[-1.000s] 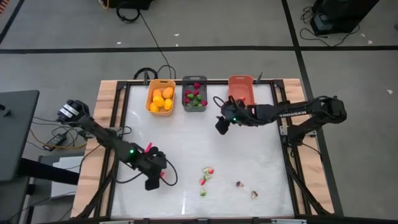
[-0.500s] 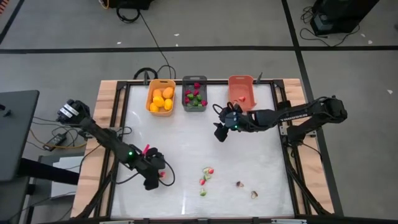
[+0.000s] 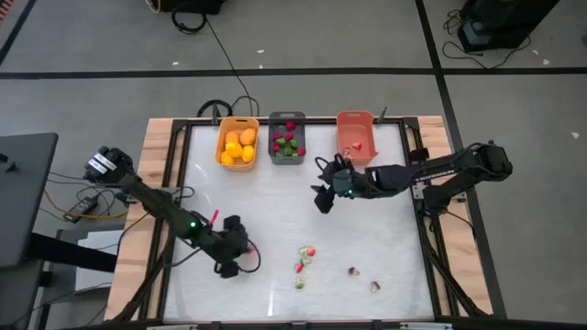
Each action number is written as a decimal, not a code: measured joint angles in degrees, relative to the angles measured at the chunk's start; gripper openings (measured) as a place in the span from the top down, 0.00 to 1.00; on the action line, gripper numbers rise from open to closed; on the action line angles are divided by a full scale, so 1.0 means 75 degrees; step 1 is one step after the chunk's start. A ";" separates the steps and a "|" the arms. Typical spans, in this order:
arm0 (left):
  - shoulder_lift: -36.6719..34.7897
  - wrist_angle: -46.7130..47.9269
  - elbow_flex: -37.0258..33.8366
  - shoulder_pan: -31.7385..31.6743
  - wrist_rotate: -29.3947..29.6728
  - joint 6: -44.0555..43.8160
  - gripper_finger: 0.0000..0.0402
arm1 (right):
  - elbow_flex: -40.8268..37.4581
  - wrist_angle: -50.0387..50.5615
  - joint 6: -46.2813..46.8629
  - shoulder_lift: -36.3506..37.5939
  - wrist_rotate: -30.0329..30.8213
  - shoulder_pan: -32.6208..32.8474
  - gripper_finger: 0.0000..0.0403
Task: Sort produce into baskets
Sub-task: Put the red mushroom into the orange bin
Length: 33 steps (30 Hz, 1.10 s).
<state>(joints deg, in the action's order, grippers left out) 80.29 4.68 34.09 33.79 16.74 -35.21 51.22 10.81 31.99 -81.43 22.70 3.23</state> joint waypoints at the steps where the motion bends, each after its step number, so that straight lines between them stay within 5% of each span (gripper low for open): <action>1: -0.0001 -0.0290 0.0000 -0.0073 0.0442 0.0230 0.96 | 0.0000 -0.0070 -0.0001 0.0000 -0.0082 0.0091 0.46; 6: -0.0001 -0.2198 0.0003 -0.0536 0.2028 0.1820 0.90 | 0.0000 -0.0682 0.0111 0.0000 -0.0729 0.0654 0.47; 17: -0.0003 -0.6433 0.0009 -0.1145 0.2079 0.6278 0.89 | 0.0000 -0.2479 -0.0381 -0.0005 -0.1028 0.1681 0.47; 25: -0.0003 -0.6890 0.0010 -0.1762 0.1456 0.6013 0.89 | 0.0000 -0.3831 -0.2332 -0.0247 -0.0871 0.1864 0.47; 33: -0.0012 -0.7084 0.0029 -0.1989 0.0601 0.5687 0.89 | 0.0000 -0.4966 -0.2690 -0.0962 -0.0944 0.1733 0.51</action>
<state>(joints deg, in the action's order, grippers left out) 80.20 -48.45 34.30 18.87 21.25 7.45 51.22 -26.43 11.82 -88.64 15.62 16.23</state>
